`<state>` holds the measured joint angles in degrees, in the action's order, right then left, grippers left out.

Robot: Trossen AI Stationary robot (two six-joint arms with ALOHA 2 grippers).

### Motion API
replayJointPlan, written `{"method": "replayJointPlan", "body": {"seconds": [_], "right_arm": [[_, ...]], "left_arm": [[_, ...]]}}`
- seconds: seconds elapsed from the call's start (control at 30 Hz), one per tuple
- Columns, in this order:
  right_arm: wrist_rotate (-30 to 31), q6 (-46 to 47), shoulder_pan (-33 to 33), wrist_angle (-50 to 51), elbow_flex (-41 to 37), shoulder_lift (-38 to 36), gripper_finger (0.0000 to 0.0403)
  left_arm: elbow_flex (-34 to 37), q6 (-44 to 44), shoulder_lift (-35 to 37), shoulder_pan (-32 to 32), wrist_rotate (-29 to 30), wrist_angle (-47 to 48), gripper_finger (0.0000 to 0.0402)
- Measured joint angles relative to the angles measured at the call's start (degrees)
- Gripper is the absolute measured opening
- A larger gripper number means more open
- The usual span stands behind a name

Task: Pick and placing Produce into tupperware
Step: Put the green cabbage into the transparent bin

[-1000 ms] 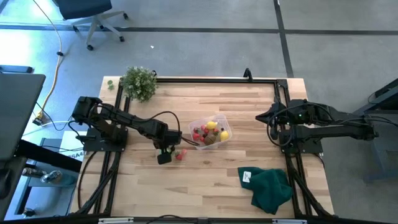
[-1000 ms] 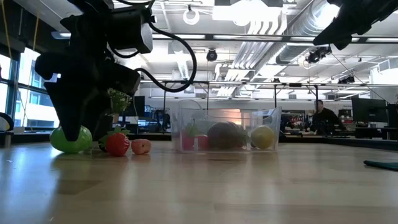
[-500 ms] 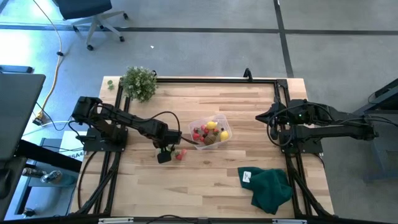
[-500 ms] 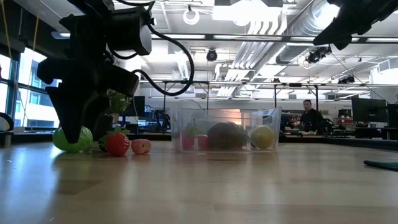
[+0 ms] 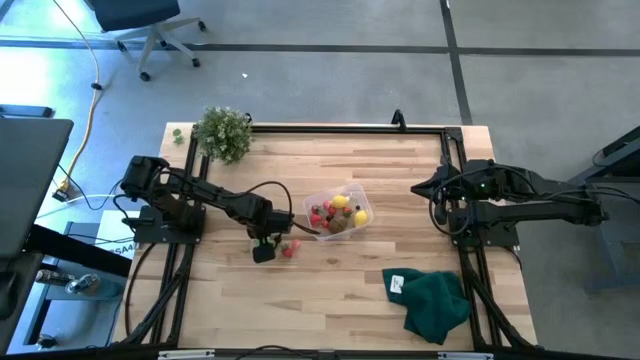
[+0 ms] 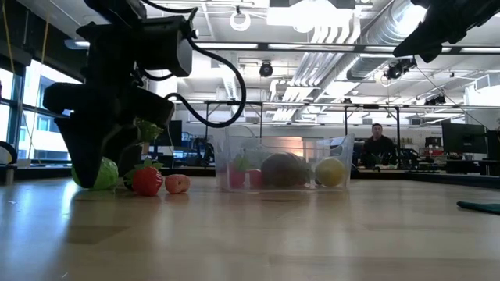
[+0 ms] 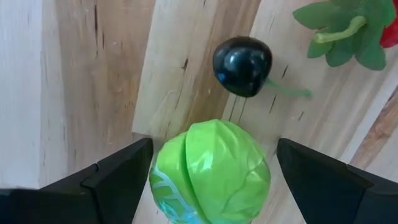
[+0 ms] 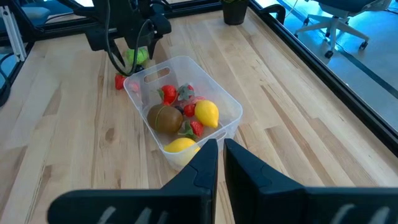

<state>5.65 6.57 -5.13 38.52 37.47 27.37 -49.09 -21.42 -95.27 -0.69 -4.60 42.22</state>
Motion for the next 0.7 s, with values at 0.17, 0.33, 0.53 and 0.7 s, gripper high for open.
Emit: {"method": "replayJointPlan", "body": {"seconds": [0.17, 0.33, 0.53, 0.7], "right_arm": [[0.0, 0.0, 0.0, 0.0, 0.0, 0.01, 0.0019], [0.0, 0.0, 0.0, 0.0, 0.0, 0.01, 0.0019], [-0.02, 0.0, 0.0, -0.02, 0.0, 0.01, 0.0019], [0.0, 0.0, 0.0, -0.02, 0.0, 0.01, 0.0019]], "left_arm": [[0.07, 1.46, 0.14, -0.04, 0.55, 0.07, 0.0319], [0.16, 1.5, 0.09, -0.04, 1.44, 0.07, 0.0269], [0.16, 1.54, 0.07, -0.04, 1.62, 0.07, 0.0228], [0.18, 1.83, 0.05, -0.04, 1.89, 0.0, 0.0243]]}}
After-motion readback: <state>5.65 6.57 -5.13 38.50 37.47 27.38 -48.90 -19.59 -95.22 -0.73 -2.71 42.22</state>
